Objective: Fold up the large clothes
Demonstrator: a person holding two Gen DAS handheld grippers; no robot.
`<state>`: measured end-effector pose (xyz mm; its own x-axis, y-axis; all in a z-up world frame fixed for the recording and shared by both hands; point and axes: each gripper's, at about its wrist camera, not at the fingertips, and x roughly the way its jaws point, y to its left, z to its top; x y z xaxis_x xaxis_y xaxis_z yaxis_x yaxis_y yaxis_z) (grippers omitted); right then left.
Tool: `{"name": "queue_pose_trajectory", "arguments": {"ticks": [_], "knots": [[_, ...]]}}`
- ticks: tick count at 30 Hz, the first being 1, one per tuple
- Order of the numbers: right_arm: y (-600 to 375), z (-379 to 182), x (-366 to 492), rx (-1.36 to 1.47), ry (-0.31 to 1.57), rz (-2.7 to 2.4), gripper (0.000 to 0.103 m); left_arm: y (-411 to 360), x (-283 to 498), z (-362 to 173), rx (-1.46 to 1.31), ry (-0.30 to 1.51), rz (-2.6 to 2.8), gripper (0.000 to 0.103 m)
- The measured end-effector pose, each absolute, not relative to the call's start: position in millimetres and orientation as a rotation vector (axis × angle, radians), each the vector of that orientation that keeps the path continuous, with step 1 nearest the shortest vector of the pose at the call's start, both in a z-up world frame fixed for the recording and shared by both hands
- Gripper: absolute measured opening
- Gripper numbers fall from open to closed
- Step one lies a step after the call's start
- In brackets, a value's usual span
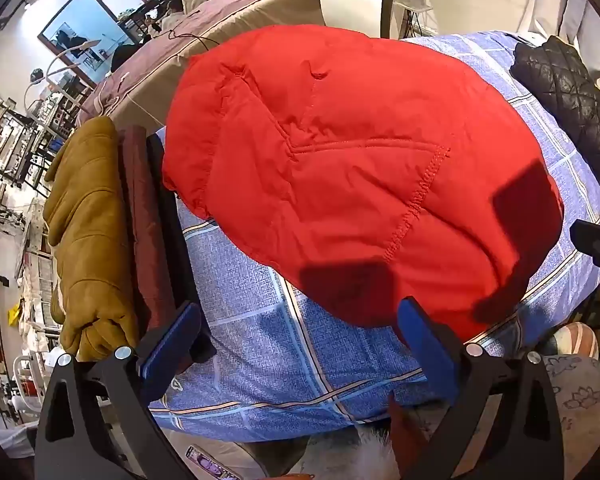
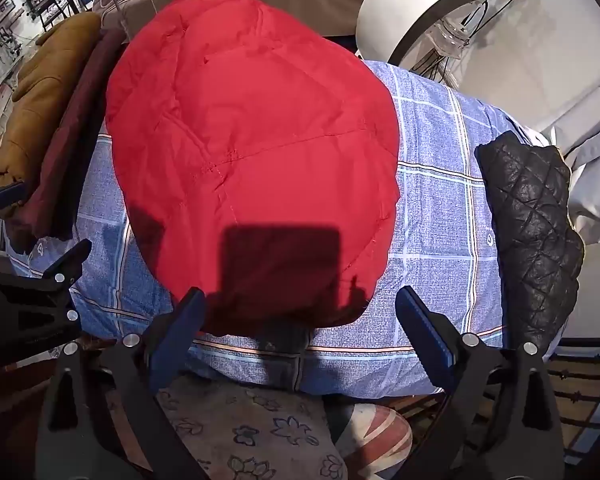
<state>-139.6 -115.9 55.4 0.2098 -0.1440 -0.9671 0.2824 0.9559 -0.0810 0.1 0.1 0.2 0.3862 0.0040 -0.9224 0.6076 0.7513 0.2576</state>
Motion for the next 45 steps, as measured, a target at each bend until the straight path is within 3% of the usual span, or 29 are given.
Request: {"name": "queue_pose_trajectory", "arguments": {"ticks": [45], "knots": [[-113.6,46.9,-136.4,0.126,1.368,-0.286,0.094,9.8,1.5,-11.4,0.618,1.182,-0.414,0.097]]}}
